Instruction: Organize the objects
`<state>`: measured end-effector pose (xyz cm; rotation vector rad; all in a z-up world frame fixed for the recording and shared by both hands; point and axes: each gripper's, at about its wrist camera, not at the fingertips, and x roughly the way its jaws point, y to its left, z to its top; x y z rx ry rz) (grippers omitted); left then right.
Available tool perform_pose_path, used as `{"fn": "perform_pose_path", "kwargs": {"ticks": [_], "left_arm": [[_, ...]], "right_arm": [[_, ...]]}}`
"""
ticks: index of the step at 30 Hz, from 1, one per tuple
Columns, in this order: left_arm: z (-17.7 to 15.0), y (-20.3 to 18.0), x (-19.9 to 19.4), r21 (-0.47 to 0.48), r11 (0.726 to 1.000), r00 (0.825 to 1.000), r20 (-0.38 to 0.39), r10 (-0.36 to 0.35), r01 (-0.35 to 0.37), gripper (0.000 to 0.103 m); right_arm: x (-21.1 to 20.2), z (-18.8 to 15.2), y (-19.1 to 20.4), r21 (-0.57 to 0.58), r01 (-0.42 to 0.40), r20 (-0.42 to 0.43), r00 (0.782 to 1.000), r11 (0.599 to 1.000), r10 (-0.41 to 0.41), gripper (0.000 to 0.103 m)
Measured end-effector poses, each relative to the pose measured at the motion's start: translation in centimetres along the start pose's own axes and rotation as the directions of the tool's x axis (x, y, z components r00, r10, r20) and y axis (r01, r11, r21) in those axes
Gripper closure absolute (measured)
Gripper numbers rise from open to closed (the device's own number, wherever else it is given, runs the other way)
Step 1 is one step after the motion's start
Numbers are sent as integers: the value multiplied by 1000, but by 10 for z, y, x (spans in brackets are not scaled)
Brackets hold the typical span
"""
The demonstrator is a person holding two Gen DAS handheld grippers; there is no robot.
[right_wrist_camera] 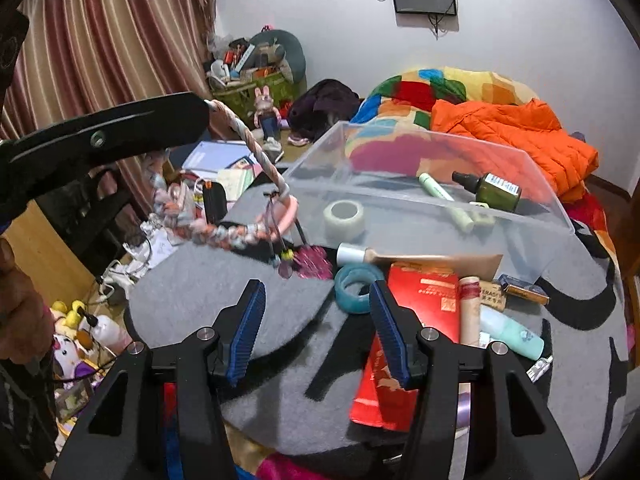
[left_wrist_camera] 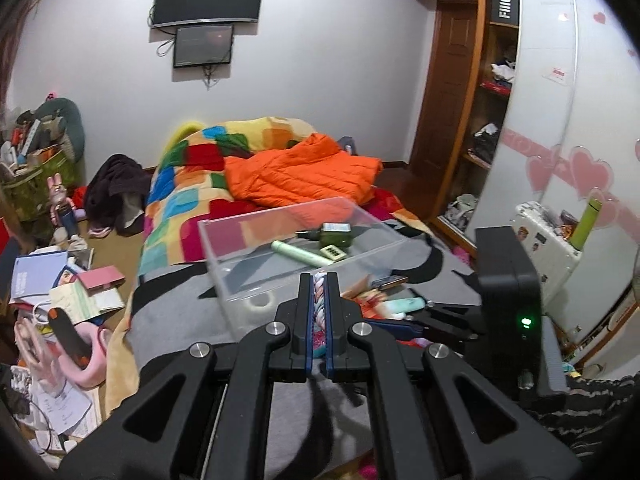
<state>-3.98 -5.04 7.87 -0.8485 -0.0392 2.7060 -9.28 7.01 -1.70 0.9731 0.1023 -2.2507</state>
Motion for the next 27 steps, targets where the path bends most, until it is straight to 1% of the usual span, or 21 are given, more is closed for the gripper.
{"fn": "perform_pose_path", "kwargs": {"ticks": [1, 3, 6, 9, 11, 14, 18, 21, 27], "left_arm": [[2, -3, 1, 0, 1000, 1000, 0, -5, 5, 100], [5, -8, 1, 0, 1000, 1000, -1, -22, 22, 100], [9, -15, 1, -2, 999, 999, 0, -39, 39, 100], [11, -21, 0, -2, 998, 998, 1, -55, 55, 100], [13, -24, 0, 3, 999, 999, 4, -50, 50, 100], [15, -24, 0, -3, 999, 999, 5, -48, 48, 100], [15, -19, 6, -21, 999, 999, -1, -33, 33, 100], [15, -10, 11, -54, 998, 1000, -5, -18, 18, 100], [15, 14, 22, -123, 992, 1000, -14, 7, -9, 100]], "right_arm": [[-1, 1, -3, 7, 2, 7, 1000, 1000, -2, 54], [-2, 2, -8, 13, 0, 12, 1000, 1000, -1, 63], [-1, 4, -16, 29, -11, 16, 1000, 1000, 11, 72], [2, 7, -20, 31, -5, 10, 1000, 1000, 5, 73], [3, 8, -22, 35, -10, 15, 1000, 999, 10, 73], [3, 8, -26, 42, -24, 19, 1000, 999, 23, 84], [1, 4, -29, 49, -19, 28, 999, 999, 17, 84], [-2, 4, -37, 59, 9, 31, 999, 998, -11, 85], [-6, 8, -67, 126, 68, 23, 997, 990, -71, 85]]}}
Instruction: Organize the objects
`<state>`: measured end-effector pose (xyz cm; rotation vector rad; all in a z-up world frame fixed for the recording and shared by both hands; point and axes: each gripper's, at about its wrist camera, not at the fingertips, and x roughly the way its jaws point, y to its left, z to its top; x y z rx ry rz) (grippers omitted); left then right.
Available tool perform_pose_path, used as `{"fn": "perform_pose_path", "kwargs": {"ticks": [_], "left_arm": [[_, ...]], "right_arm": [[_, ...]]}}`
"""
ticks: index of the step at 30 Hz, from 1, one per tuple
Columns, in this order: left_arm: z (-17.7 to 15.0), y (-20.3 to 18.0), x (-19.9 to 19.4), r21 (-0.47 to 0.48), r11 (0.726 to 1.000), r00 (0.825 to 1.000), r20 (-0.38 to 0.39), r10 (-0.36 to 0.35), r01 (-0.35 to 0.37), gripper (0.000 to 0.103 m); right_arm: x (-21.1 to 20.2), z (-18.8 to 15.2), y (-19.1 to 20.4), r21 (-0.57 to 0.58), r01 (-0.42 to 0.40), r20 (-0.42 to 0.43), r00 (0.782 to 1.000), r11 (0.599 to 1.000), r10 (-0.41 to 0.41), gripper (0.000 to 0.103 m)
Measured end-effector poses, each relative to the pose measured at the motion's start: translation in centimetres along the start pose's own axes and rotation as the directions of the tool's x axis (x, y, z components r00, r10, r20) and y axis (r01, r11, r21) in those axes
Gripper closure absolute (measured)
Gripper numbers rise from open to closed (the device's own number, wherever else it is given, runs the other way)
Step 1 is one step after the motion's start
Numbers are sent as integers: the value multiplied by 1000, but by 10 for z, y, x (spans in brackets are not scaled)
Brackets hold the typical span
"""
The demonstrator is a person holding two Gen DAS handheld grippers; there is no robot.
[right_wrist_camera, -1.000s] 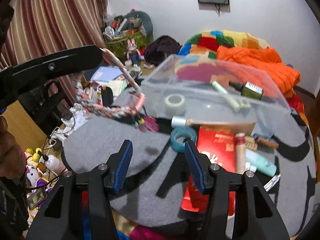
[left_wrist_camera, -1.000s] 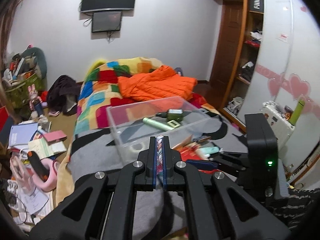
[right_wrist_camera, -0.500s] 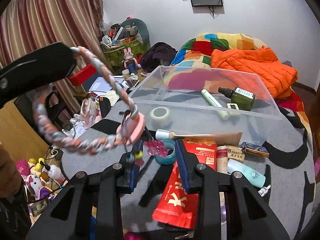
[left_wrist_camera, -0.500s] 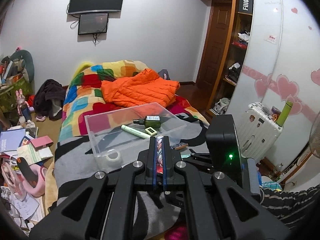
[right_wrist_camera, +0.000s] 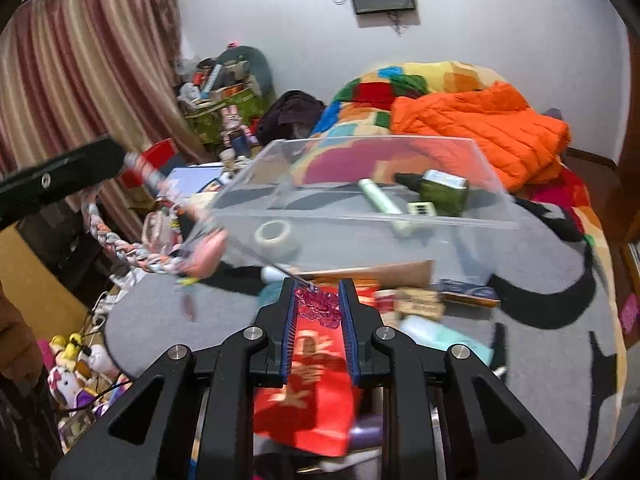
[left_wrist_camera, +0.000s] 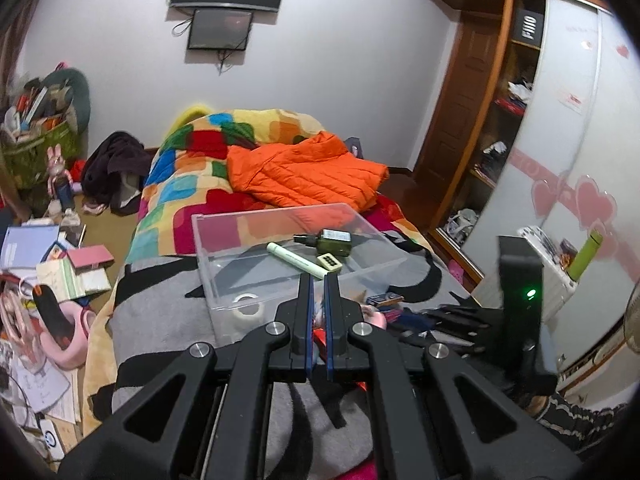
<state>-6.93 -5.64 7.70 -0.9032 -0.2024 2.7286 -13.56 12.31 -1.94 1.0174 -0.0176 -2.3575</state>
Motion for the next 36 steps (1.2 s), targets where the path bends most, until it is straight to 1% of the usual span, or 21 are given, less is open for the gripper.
{"fn": "perform_pose_path", "kwargs": {"ticks": [2, 4, 6, 9, 12, 16, 19, 21, 22, 24, 26, 31, 32, 33, 34, 36], "left_arm": [[1, 5, 4, -7, 1000, 1000, -1, 12, -12, 100], [1, 8, 8, -13, 1000, 1000, -3, 9, -9, 100], [1, 9, 15, -11, 1000, 1000, -11, 8, -8, 100], [-1, 6, 26, 3, 1000, 999, -37, -10, 10, 99], [-12, 1, 44, 7, 999, 995, -93, -33, 34, 99], [-29, -9, 69, 13, 998, 980, -189, -59, 62, 98], [-40, -17, 83, 4, 996, 967, -240, -89, 93, 90], [-46, -24, 89, 7, 995, 960, -261, -98, 103, 79], [-48, -27, 90, 11, 994, 959, -266, -100, 107, 75], [-53, -34, 91, 25, 994, 958, -268, -99, 109, 60], [-59, -40, 94, 48, 994, 959, -270, -84, 100, 56], [-70, -49, 110, 104, 993, 953, -302, -26, 60, 56], [-72, -50, 112, 122, 992, 957, -290, 3, 34, 66], [-74, -51, 112, 142, 990, 960, -280, 25, 16, 85], [-75, -53, 114, 157, 988, 959, -281, 41, 3, 93], [-75, -52, 113, 147, 989, 963, -267, 41, -1, 93]], "right_arm": [[-1, 3, -10, 11, 33, 3, 999, 999, -33, 85], [-2, 6, -18, 17, 57, 6, 998, 998, -57, 85], [-4, 9, -23, 20, 57, 9, 998, 998, -58, 84], [-6, 14, -23, -8, 62, 17, 998, 998, -62, 85], [-13, 17, -22, -33, 61, 28, 998, 998, -60, 85], [-21, 20, -23, -41, 63, 50, 997, 997, -61, 84], [-24, 23, -24, -38, 58, 57, 997, 998, -56, 84], [-24, 23, -25, -39, 63, 59, 996, 997, -60, 84], [-25, 23, -26, -37, 67, 60, 996, 997, -65, 84], [-24, 23, -28, -37, 67, 58, 996, 997, -65, 85], [-25, 22, -30, -34, 68, 56, 996, 997, -66, 84], [-25, 23, -34, -32, 59, 56, 997, 998, -58, 84], [-26, 23, -34, -32, 58, 58, 997, 998, -56, 84], [-27, 23, -34, -32, 55, 59, 997, 998, -54, 84], [-27, 23, -34, -33, 53, 60, 997, 998, -51, 84], [-28, 23, -35, -33, 51, 63, 997, 998, -49, 84]]}}
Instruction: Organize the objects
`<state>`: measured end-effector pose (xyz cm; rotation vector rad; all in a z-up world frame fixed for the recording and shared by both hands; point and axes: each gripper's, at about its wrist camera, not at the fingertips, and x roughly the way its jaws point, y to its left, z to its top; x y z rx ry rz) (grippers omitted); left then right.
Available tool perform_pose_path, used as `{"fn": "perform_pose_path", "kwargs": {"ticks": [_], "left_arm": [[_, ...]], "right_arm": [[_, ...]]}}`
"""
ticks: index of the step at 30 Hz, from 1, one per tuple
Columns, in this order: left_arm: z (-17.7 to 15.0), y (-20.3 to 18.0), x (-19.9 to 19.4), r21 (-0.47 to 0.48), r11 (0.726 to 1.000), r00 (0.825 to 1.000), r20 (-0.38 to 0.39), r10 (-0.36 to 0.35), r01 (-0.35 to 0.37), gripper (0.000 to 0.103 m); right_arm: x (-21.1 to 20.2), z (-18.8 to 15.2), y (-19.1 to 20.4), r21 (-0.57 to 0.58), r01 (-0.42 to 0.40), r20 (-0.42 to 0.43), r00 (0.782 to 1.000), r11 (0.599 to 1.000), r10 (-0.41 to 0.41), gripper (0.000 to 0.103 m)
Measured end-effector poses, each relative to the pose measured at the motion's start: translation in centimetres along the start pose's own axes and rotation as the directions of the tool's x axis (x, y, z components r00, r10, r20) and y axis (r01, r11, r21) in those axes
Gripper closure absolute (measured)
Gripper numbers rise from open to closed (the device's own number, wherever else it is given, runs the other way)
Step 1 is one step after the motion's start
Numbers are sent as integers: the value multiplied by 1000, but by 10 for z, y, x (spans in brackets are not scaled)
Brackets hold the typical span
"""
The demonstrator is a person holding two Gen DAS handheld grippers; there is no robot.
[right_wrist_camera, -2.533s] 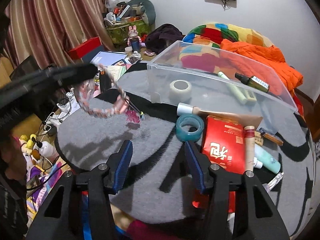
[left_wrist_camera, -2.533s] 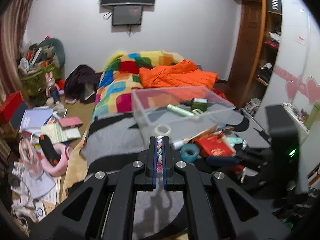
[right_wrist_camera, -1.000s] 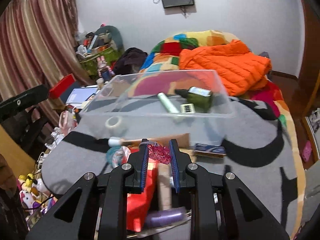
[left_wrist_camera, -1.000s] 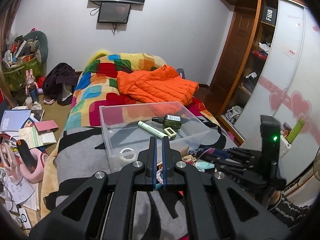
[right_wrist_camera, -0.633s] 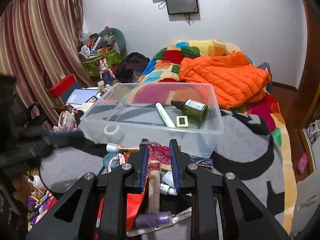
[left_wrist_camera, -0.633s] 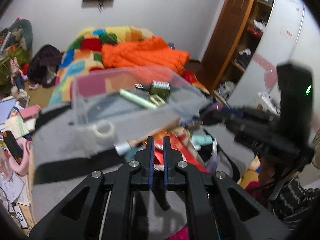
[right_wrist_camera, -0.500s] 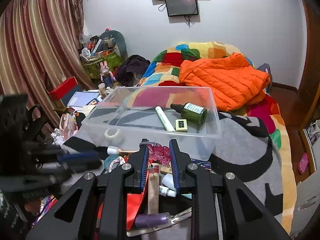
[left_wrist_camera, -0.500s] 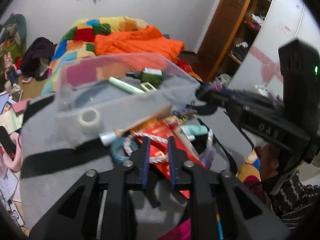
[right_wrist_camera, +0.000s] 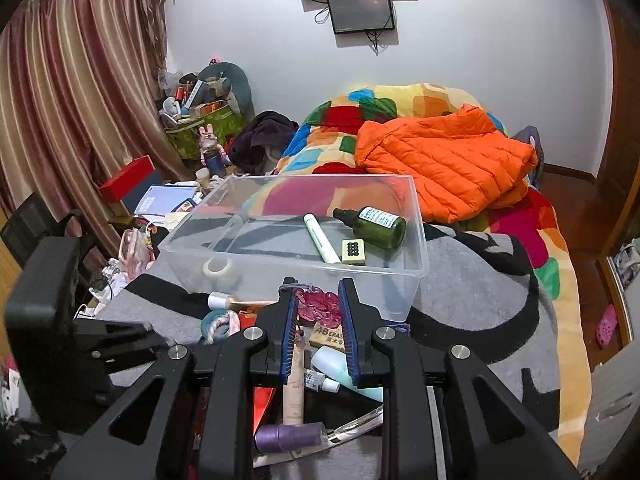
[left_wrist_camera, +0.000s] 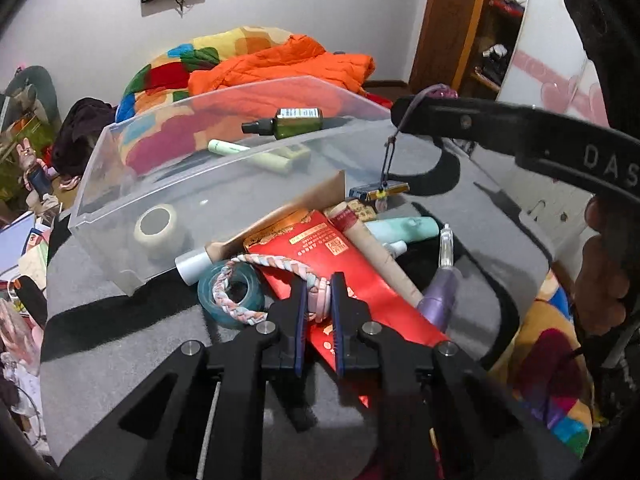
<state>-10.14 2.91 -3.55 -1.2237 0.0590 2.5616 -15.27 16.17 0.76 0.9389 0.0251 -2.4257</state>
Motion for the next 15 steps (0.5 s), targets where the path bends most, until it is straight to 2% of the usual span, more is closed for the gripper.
{"fn": "perform_pose_path", "kwargs": {"ticks": [7, 15], "left_arm": [[8, 10, -32, -48, 999, 996, 83, 20, -16, 93], [34, 22, -78, -90, 993, 969, 227, 100, -81, 93]], "right_arm": [[-3, 6, 1, -2, -21, 12, 1000, 1000, 22, 84], [-10, 33, 5, -12, -54, 75, 996, 998, 54, 84]]}}
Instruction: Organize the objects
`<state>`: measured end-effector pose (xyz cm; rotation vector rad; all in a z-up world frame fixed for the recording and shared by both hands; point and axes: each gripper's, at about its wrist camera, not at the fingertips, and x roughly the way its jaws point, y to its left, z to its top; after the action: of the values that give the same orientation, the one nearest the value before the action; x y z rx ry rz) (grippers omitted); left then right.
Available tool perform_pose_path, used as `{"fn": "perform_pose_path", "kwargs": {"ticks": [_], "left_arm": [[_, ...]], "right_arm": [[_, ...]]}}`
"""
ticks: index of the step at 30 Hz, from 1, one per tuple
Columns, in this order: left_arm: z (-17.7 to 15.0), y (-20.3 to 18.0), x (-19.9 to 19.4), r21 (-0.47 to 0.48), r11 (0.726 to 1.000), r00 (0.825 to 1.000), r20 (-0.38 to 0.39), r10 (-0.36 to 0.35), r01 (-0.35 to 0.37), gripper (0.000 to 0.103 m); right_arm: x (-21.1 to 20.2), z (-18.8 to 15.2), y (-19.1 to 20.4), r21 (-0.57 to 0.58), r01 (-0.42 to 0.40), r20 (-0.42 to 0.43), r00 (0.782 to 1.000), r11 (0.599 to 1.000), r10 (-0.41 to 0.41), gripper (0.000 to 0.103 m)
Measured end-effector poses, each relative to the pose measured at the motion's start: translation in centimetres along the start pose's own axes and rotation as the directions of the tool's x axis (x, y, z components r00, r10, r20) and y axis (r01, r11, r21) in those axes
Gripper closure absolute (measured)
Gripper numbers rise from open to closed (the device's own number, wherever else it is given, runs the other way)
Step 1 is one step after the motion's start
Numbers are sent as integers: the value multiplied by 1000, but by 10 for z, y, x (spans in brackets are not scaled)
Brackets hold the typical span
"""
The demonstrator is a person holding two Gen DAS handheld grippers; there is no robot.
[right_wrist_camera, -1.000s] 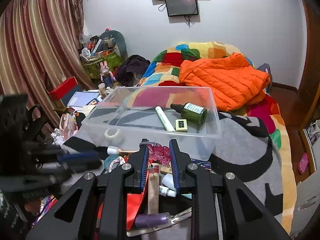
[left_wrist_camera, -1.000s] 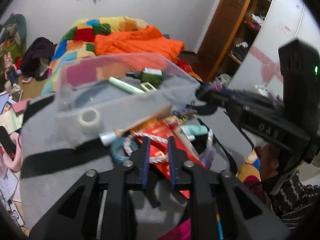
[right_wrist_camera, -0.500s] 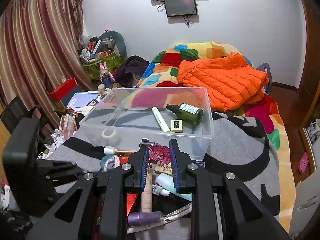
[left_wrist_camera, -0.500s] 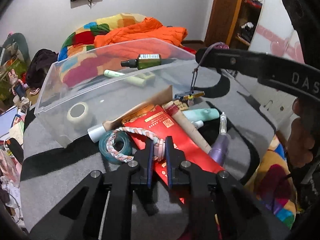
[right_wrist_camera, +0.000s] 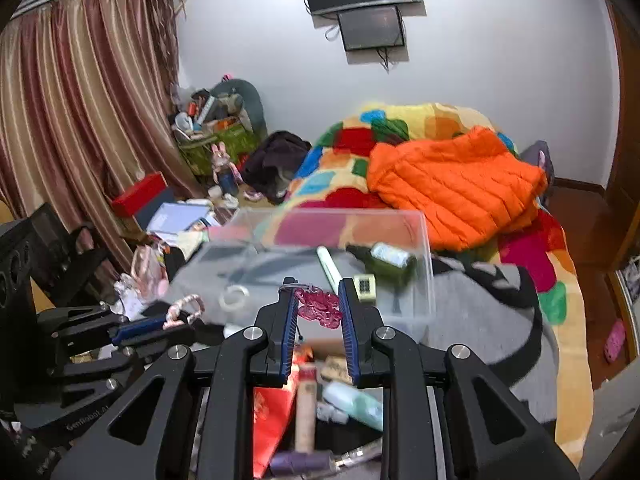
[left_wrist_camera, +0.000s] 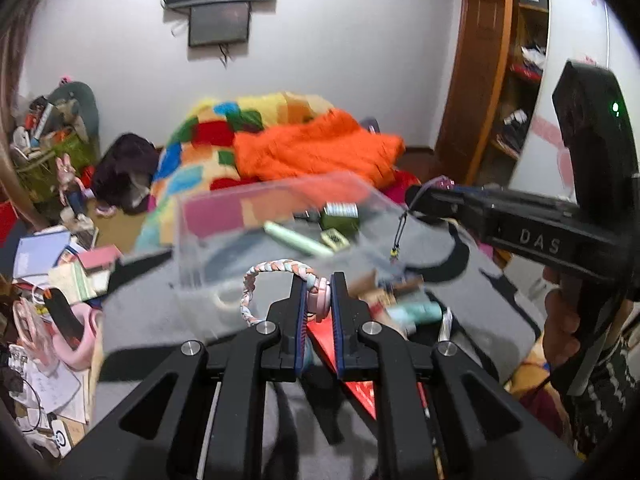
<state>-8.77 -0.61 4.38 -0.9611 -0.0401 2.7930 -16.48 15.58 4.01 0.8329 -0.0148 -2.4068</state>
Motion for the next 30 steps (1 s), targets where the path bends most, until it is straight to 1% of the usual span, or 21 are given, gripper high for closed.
{"fn": "perform_pose_path", "kwargs": {"ticks": [5, 7, 11, 16, 19, 22, 26, 28, 29, 30], "left_arm": [[24, 11, 1, -26, 1000, 999, 51, 16, -15, 93], [31, 17, 7, -41, 999, 999, 52, 14, -12, 93], [41, 24, 25, -57, 998, 999, 37, 15, -12, 93], [46, 30, 57, -53, 998, 999, -11, 31, -31, 93], [44, 35, 78, -69, 997, 998, -59, 21, -25, 93], [40, 42, 98, -94, 995, 994, -111, 12, -23, 93], [36, 47, 111, -119, 993, 988, -153, 0, -18, 92], [35, 46, 112, -116, 993, 988, -155, 5, -23, 84], [35, 45, 112, -115, 993, 988, -153, 5, -23, 74], [35, 44, 111, -115, 993, 989, -148, 6, -23, 65]], "right_arm": [[1, 21, 2, -11, 5, 39, 999, 1000, -4, 84], [5, 28, 0, -7, -2, 42, 999, 1000, 2, 84], [18, 34, 0, -22, 13, 32, 999, 1000, -12, 84], [51, 32, -1, -52, 39, -38, 998, 998, -41, 84], [73, 25, -5, -59, 39, -91, 995, 997, -44, 84], [93, 17, -10, -67, 47, -144, 988, 997, -57, 84], [110, 11, -21, -68, 71, -205, 975, 995, -83, 84], [113, 8, -24, -76, 85, -230, 968, 993, -100, 84], [114, 6, -25, -83, 87, -245, 964, 993, -105, 81], [114, 6, -25, -89, 85, -261, 960, 992, -106, 72]]}}
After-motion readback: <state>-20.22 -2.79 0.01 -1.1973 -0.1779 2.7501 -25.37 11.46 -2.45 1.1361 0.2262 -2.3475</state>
